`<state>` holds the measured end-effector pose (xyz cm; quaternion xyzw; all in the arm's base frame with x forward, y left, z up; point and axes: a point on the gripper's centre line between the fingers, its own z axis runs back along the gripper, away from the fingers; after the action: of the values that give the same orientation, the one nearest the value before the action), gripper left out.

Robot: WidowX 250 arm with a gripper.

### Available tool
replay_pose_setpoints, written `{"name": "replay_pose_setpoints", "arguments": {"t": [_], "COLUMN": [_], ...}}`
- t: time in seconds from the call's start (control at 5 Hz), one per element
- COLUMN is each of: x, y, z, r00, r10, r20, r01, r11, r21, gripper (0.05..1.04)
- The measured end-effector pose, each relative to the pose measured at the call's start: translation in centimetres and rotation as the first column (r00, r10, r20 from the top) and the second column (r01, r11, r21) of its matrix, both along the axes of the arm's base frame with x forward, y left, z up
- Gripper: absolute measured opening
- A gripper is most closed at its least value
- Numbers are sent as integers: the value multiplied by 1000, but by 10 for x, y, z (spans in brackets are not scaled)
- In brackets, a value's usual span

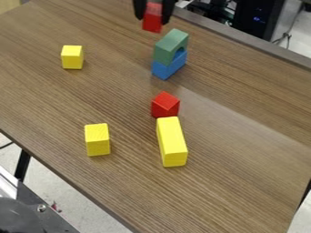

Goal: Put the red cube on the table

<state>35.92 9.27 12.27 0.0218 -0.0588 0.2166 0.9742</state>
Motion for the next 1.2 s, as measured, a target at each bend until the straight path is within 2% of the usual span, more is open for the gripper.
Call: {"name": "replay_pose_setpoints", "arguments": {"t": [0.2,0.6,1.0,1.2], "x": [-5,-13,-25,-22], "y": [14,42,53,56], "z": [-5,-39,-81,-84], "r00": [998,986,968,970], "r10": [61,155,180,172], "r20": [5,-59,-173,-172], "r01": [-61,-158,-200,-192], "r11": [998,986,974,975], "r21": [-19,-51,-103,-112], "gripper": [546,546,546,546]}}
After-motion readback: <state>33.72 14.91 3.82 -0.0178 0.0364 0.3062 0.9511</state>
